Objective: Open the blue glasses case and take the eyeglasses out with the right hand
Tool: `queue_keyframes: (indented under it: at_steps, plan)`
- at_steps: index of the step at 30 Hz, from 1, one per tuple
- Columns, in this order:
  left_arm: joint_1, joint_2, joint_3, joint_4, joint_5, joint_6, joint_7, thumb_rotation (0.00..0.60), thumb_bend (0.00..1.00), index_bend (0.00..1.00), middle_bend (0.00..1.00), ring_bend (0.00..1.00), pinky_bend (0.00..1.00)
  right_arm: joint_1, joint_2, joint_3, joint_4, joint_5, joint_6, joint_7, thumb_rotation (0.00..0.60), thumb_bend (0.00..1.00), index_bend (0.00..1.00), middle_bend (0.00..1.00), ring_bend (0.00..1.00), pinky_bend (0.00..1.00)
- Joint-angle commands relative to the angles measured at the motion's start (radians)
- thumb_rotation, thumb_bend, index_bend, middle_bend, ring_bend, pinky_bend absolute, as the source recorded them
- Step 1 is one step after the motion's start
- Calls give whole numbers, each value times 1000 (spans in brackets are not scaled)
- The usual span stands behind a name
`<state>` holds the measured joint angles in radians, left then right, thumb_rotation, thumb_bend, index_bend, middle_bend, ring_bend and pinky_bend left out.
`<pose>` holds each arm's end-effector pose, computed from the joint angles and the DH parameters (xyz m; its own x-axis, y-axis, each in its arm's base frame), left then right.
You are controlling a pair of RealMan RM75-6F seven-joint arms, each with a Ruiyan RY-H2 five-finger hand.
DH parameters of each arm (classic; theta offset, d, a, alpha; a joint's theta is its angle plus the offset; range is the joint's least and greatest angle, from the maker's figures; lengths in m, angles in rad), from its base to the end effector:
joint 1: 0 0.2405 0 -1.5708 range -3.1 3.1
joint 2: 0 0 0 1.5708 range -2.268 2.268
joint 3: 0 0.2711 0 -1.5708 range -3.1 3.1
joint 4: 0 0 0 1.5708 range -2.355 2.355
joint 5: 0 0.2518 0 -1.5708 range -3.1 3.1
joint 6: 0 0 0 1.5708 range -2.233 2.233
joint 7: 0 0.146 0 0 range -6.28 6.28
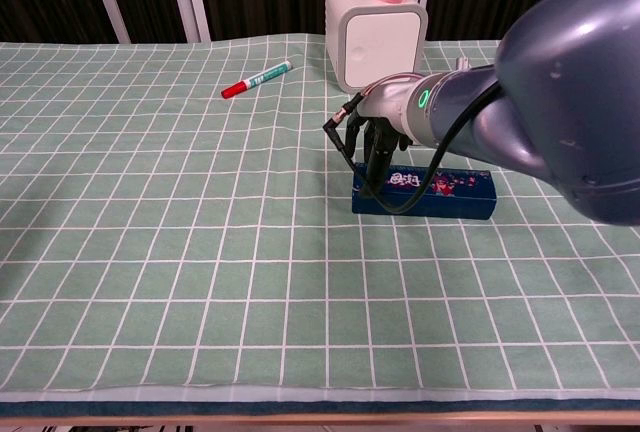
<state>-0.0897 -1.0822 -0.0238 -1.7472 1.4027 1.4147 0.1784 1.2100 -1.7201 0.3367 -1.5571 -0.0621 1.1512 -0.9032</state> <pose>-0.3303 0.1790 0.1170 0.4549 0.1168 0.8828 0.8842 0.0585 -0.4634 -0.0244 -0.3765 -0.1064 0.4202 -0.4921 0.7624 -0.8982 -0.1057 0.4268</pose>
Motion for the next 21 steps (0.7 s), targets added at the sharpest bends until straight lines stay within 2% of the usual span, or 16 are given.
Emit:
queue_keyframes:
  at_steps: [1,21]
  plan:
    - [0,0,0,0,0,0,1,600,462,146,0,0,19,-1,0,3,1,-1,0,-3,600,287,315,374,165,239]
    - [-1,1,0,0,-2,0,-1,600,462,147,0,0,29,-8,4,20,-6,1,-3,-24,600,292,325,389,182,239]
